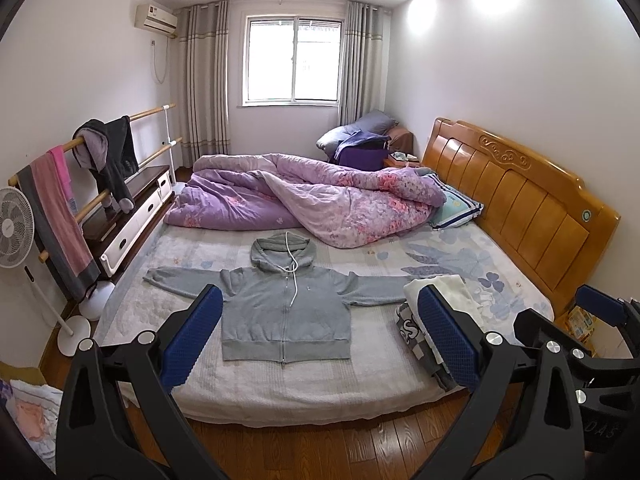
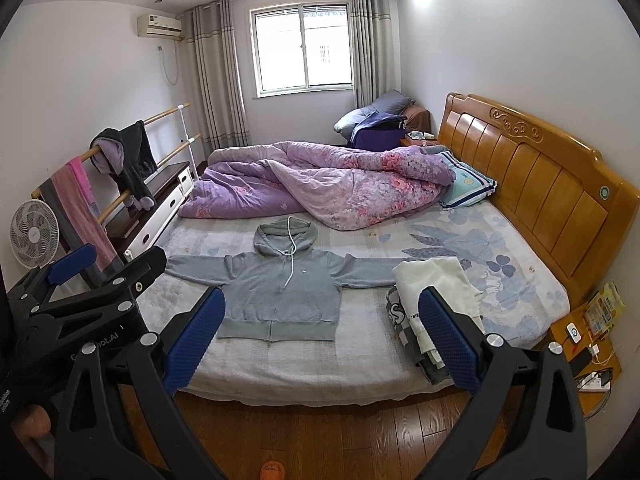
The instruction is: Fold large clothes
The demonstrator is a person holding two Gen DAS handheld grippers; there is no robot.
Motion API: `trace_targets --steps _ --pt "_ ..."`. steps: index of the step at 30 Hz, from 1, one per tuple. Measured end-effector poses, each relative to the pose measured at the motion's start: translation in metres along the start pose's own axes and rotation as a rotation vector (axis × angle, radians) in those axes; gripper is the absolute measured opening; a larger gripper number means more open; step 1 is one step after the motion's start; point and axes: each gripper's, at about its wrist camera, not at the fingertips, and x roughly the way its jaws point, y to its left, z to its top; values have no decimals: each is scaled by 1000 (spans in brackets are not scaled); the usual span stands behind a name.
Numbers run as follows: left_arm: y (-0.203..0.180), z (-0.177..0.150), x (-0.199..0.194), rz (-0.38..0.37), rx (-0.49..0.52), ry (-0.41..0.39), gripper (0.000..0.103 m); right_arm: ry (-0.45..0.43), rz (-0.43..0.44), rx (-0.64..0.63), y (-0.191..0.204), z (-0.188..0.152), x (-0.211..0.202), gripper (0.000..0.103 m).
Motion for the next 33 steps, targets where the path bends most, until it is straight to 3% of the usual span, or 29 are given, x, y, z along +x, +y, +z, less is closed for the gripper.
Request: trace_targets --steps 33 --pt "0 0 11 -14 5 -7 98 12 -14 18 -3 2 2 94"
